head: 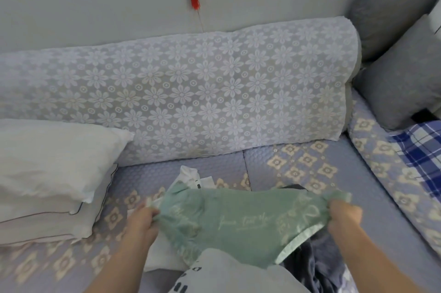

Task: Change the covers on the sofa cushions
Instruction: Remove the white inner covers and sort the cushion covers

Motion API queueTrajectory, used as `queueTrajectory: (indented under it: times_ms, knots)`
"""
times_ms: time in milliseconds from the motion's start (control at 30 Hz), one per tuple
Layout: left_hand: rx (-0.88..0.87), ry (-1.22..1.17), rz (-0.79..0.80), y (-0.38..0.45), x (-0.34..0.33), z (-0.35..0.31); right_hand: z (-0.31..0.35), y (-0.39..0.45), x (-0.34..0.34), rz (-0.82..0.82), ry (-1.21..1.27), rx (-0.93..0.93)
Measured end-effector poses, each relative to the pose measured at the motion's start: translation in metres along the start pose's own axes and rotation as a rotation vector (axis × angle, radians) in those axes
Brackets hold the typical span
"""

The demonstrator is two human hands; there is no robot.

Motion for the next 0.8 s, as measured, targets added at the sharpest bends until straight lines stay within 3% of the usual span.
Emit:
queueTrajectory:
  times_ms: [67,133,233,333,400,533,600,667,800]
  knots:
    - [-0.133,0.213,0.124,-0.068,-0.048,-0.016,0.026,-0.068,-0.023,0.196,-0.213,0.228]
    - [-0.127,0.278,0.282,-0.105,-0.081,-0.002,0.034,-0.126,-0.046,0.390,-0.337,0.427]
    - [-0.095,0.332,0.425,-0.159,-0.114,0.016,0.022,-0.197,-0.069,0.624,-0.537,0.627]
    - [-0.249,0.522,0.470,-0.186,-0.126,0.019,0.013,-0.243,-0.074,0.751,-0.534,0.755]
    - [-0.316,0.618,0.469,-0.184,-0.129,0.016,0.012,-0.249,-0.069,0.821,-0.495,0.712]
    - [-0.412,0.815,0.524,-0.190,-0.140,0.011,0.020,-0.259,-0.058,1.062,-0.296,0.270]
    - [-0.339,0.875,0.567,-0.193,-0.149,0.010,0.019,-0.262,-0.061,1.235,-0.247,0.169]
    - [-0.290,0.963,0.568,-0.192,-0.157,0.006,0.021,-0.266,-0.058,1.407,-0.289,0.208]
    - [-0.439,0.975,0.439,-0.184,-0.171,-0.012,0.032,-0.255,-0.050,1.544,-0.275,0.435]
Point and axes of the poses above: each hand's wrist, its own y-axis towards the middle knuckle, its own x-axis out of the back of the hand, z = x × y, the point moved 5 cm from there along y, towards the middle knuckle, and after that the axes turned 10 degrees about -z, right-handed, at the moved point
